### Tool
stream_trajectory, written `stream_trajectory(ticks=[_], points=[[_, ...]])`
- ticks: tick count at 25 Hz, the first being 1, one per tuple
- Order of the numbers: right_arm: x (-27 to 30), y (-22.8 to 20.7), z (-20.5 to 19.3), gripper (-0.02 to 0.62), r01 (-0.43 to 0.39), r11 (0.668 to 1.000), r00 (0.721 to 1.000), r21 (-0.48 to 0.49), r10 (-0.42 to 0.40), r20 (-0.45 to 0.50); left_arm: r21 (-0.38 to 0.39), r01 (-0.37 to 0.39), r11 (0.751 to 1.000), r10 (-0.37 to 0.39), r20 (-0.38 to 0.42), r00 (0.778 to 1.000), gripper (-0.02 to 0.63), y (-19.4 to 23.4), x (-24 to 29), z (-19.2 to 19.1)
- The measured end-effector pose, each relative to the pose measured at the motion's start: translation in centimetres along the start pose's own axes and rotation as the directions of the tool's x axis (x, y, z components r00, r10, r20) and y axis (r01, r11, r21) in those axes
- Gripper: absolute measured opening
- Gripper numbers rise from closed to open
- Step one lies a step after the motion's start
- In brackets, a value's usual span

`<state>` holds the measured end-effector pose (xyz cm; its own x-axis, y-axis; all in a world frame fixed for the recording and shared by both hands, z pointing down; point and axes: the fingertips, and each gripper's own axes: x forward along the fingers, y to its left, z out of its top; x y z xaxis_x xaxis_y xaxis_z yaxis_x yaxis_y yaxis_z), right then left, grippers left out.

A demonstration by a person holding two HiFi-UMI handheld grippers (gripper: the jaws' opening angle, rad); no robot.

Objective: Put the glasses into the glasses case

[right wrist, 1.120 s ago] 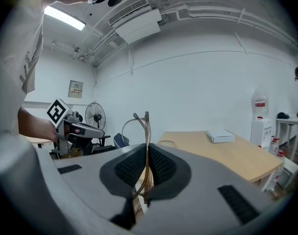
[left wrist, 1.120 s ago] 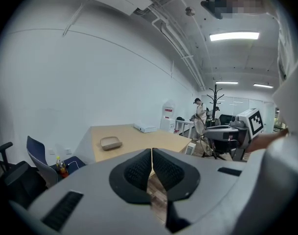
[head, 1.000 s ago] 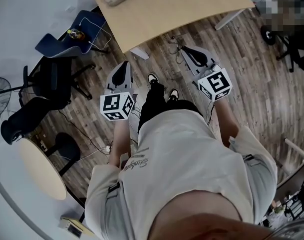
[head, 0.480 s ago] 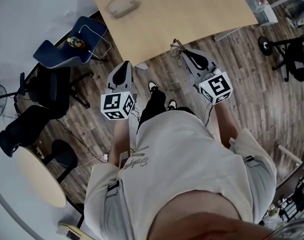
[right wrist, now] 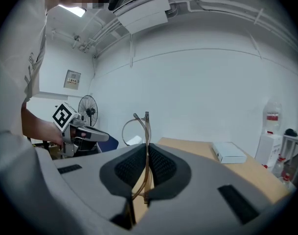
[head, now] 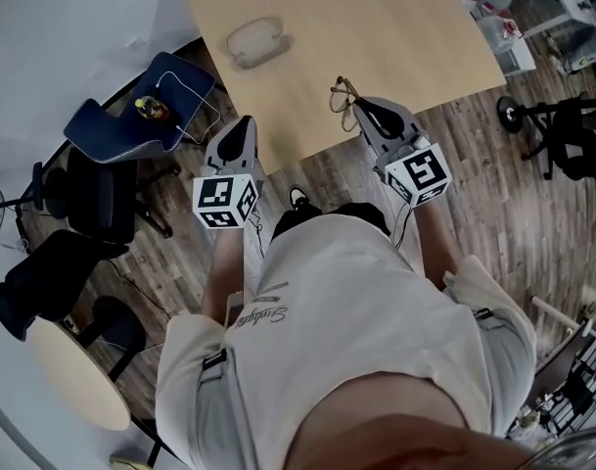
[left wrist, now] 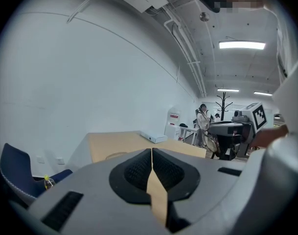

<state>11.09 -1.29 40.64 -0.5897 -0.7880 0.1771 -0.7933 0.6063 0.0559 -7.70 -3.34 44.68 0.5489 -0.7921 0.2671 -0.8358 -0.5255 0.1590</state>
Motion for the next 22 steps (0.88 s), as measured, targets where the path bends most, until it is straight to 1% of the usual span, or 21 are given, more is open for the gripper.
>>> stream_trajectory(ticks=[3, 7, 12, 18, 22], points=[[2.0, -0.1, 0.1, 0.009, -0.001, 1.000, 1.000, 0.003, 0.001, -0.006, -0.004, 0.004, 1.000, -0.004, -0.002, 1.000, 0.017, 1.9, 1.2, 0.5], [4.0, -0.9, 0.1, 0.009, 0.002, 1.000, 1.000, 0.008, -0.002, -0.015, -0.007, 0.015, 1.000, -0.015, -0.011, 1.000, 0.017, 3.3, 2.5, 0.9], [6.8, -2.2, 0.0, 0.009, -0.015, 1.000, 1.000, 0.019, 0.015, -0.013, -0.010, -0.005, 1.000, 0.005, -0.023, 1.000, 0.017, 5.2, 4.3, 1.2], [9.8, -4.8, 0.1, 0.009, -0.064, 0.997, 0.998, 0.038, 0.063, 0.006, -0.016, -0.051, 0.999, 0.050, -0.041, 0.998, 0.017, 6.1, 6.4, 2.1], [12.1, -6.5, 0.2, 0.011, -0.131, 0.990, 0.991, 0.041, 0.130, 0.021, -0.036, -0.084, 0.996, 0.082, -0.057, 0.995, 0.017, 6.6, 8.4, 2.9]])
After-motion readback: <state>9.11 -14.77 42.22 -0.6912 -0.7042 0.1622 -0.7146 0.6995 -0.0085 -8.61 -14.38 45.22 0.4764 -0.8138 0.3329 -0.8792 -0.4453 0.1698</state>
